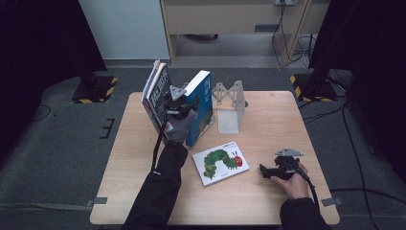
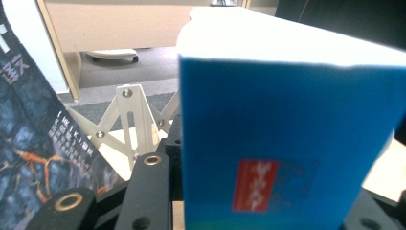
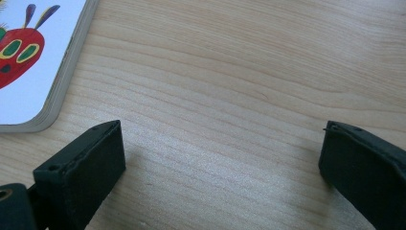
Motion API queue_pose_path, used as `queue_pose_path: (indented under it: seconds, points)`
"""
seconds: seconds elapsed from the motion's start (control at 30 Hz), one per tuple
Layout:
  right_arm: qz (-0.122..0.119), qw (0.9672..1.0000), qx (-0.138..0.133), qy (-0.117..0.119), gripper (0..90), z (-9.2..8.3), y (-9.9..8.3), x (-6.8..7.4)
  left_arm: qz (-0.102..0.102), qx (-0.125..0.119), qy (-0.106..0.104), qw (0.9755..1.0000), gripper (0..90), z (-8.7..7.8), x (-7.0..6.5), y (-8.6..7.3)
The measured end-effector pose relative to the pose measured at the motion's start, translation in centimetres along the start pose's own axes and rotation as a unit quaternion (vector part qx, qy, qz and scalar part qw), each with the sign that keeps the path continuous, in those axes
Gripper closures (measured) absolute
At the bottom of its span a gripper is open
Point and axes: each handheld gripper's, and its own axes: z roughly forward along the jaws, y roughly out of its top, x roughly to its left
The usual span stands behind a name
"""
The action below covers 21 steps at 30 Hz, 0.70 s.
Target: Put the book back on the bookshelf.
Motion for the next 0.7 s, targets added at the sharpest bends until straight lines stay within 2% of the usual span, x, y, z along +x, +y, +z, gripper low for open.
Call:
queue_pose_path:
  seconds: [0.3,0.43,0.7]
  points:
    - [0.0,1.0,0.0,0.0,2.3,0.0,0.0,0.0,0.002,0.002,0.005,1.0,59.9,-1.1,-0.2,-1.1]
    - [0.0,1.0,-0.001,-0.001,2.3,0.0,0.0,0.0,0.007,0.003,0.001,1.0,59.7,-1.5,-0.9,-1.3]
    - [0.0,1.0,-0.001,-0.001,2.3,0.0,0.0,0.0,0.0,-0.002,0.005,1.0,59.2,-1.8,-1.8,-1.7]
